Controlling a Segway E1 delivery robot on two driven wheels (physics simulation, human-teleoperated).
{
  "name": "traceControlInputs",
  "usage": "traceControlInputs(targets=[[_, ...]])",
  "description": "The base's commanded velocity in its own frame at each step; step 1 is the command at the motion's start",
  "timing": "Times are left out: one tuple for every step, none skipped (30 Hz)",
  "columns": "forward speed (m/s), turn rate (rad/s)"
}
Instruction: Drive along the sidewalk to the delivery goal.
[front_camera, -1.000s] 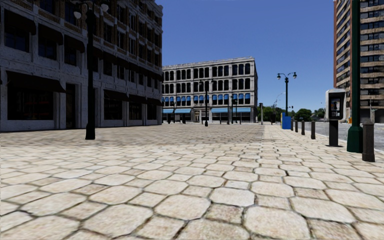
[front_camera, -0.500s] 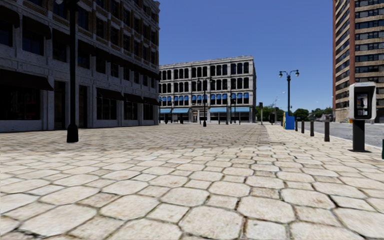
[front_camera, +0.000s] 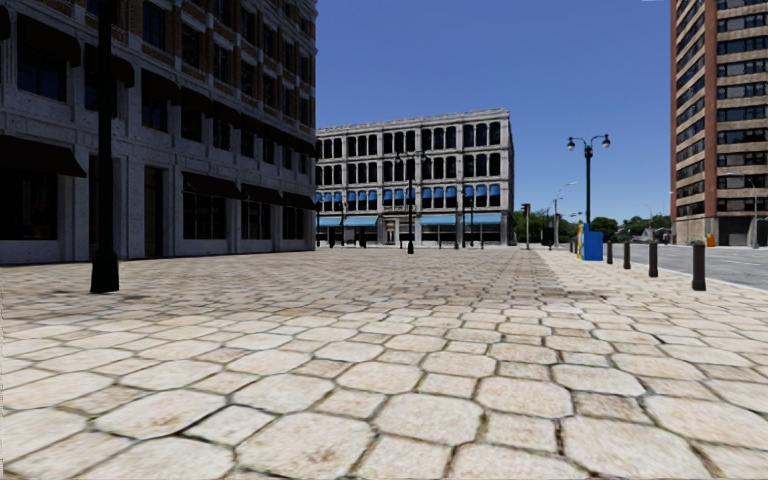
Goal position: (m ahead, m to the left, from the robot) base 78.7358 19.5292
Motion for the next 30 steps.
traceControlInputs(targets=[[2.0,0.0],[2.0,0.0],[2.0,0.0],[2.0,0.0],[2.0,0.0],[2.0,0.0],[2.0,0.0],[2.0,0.0],[2.0,0.0],[2.0,0.0],[2.0,0.0],[2.0,0.0],[2.0,0.0],[2.0,0.0],[2.0,0.0],[2.0,0.0],[2.0,0.0],[2.0,0.0],[2.0,0.0],[2.0,0.0],[2.0,0.0],[2.0,0.0],[2.0,0.0],[2.0,0.0],[2.0,0.0],[2.0,0.0],[2.0,0.0],[2.0,0.0],[2.0,0.0],[2.0,0.0]])
